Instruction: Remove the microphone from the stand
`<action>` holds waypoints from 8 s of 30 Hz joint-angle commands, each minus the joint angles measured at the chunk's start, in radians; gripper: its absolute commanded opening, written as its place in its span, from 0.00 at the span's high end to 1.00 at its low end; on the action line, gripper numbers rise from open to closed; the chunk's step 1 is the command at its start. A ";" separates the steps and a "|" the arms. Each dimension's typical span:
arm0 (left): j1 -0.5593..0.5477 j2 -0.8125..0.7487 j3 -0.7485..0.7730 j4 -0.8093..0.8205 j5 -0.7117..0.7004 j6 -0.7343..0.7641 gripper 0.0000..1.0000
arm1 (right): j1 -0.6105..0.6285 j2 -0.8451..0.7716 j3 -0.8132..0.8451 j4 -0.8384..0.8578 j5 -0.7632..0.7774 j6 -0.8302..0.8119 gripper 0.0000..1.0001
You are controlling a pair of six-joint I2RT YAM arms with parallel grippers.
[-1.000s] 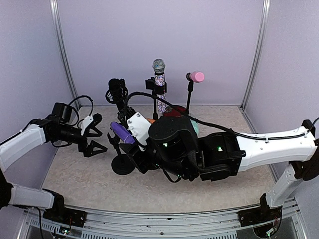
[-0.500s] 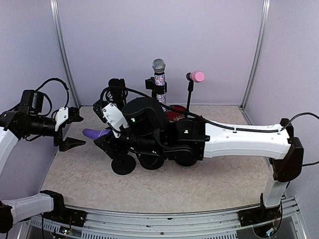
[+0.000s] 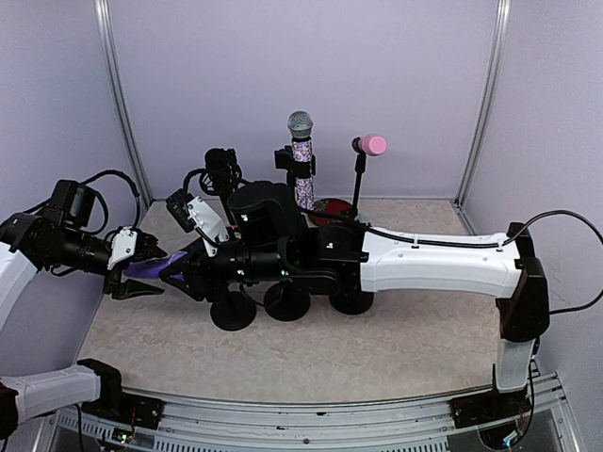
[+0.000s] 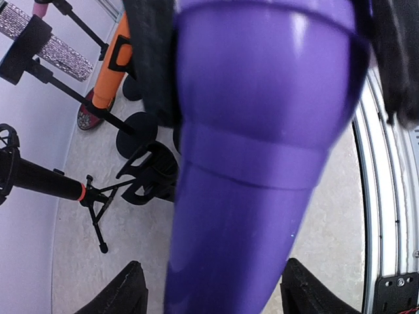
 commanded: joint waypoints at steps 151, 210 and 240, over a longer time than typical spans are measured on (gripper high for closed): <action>-0.083 0.409 0.041 0.577 -0.753 -0.983 0.01 | -1.015 -0.335 -0.700 0.222 0.445 -0.133 0.92; -0.280 0.257 -0.115 0.695 -0.415 -0.923 0.01 | -0.083 -0.387 -0.443 -0.136 0.608 0.051 0.35; -0.478 0.513 -0.051 0.815 -0.461 -0.932 0.02 | -0.101 -0.362 -0.486 -0.036 0.598 0.079 0.61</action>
